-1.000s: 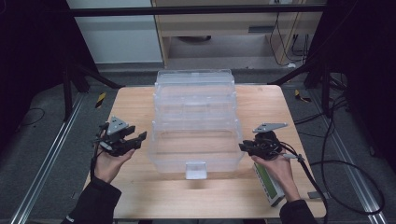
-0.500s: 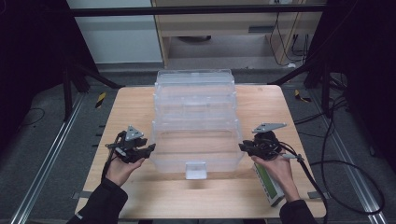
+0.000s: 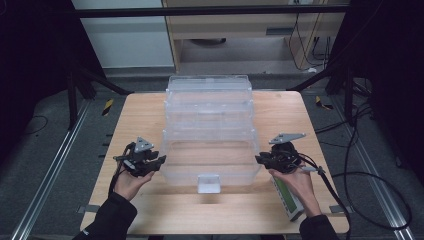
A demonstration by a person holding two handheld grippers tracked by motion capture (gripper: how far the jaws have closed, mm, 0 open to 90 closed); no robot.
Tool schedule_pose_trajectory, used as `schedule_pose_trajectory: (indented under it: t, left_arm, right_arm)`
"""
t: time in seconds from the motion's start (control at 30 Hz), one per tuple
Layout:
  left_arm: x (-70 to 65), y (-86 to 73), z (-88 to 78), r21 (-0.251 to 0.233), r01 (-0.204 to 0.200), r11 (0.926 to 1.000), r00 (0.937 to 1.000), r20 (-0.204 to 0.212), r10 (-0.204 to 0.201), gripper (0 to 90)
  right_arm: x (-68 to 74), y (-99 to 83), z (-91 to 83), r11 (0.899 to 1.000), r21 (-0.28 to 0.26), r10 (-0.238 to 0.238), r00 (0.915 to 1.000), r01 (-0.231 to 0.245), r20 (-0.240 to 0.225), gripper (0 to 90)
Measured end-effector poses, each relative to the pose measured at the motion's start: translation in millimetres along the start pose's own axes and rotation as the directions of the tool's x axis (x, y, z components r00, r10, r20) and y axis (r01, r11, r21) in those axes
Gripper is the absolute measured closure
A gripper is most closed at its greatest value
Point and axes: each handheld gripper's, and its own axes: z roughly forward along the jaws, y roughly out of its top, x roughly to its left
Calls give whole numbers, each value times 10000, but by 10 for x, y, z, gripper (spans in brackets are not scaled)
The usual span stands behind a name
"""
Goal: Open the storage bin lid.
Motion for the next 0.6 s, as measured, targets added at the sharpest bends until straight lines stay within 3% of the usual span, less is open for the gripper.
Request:
schedule_pose_trajectory:
  t: [0.2,0.37,0.6]
  left_arm:
    - [-18,-19,-28,-58,40,10000,10000,-53,-40,640]
    - [-18,-20,-28,-126,-212,9997,9997,-88,211,628]
    - [-19,-4,-137,-388,-150,9991,9999,-88,147,525]
  right_arm:
    - [-4,-5,-4,10000,-13,4,10000,-4,-41,736]
    - [3,-4,4,10000,-47,23,10000,-23,41,725]
    - [-30,13,-38,9998,-223,20,10000,-19,55,676]
